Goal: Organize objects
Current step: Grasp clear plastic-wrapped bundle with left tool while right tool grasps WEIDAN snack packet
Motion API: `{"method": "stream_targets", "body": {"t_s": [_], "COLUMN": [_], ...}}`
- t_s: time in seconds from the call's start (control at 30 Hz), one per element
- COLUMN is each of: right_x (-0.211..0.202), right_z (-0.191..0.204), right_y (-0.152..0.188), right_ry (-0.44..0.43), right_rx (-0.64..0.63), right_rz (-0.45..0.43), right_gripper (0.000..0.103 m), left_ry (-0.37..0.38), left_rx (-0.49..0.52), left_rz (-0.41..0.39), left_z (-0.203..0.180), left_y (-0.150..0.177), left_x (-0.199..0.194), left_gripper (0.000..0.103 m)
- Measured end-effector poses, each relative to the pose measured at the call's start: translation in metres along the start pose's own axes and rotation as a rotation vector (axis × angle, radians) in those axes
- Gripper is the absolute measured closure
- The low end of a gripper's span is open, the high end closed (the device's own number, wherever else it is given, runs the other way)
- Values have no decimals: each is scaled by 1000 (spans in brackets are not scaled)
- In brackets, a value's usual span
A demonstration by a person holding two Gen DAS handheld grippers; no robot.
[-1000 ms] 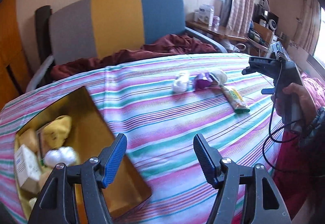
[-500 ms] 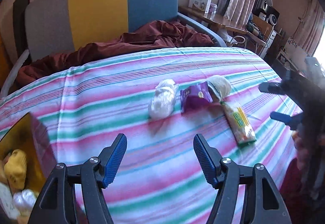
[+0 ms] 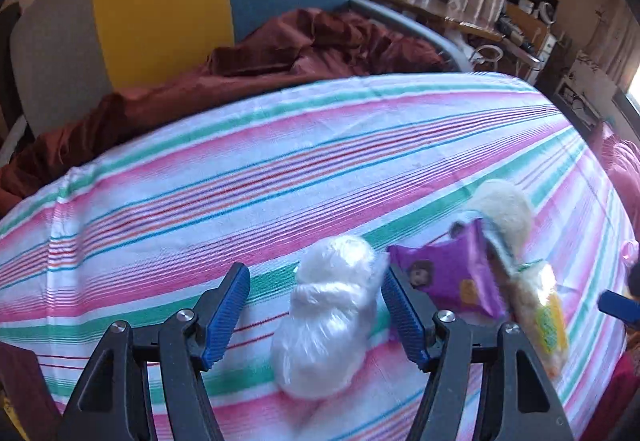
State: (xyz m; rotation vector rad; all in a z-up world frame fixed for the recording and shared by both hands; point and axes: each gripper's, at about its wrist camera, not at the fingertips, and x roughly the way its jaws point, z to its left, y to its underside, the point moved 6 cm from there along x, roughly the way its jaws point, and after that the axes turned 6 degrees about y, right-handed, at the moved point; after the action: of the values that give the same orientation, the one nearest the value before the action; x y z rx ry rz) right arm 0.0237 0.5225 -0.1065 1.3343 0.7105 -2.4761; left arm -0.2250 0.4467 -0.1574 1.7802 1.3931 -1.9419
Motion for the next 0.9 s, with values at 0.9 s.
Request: {"method": "stream_targets", "body": {"t_s": [0.9], "right_x": [52], "right_z": [16], "right_y": [19], "right_ry": [266], "right_rx": [-315], "right_rz": [78], "right_gripper": [30], "left_ry": [2], "left_rx": [67], "left_rz": [-161], "left_z": [-51], "left_y": [169], "left_x": [-99], "left_gripper": [68]}}
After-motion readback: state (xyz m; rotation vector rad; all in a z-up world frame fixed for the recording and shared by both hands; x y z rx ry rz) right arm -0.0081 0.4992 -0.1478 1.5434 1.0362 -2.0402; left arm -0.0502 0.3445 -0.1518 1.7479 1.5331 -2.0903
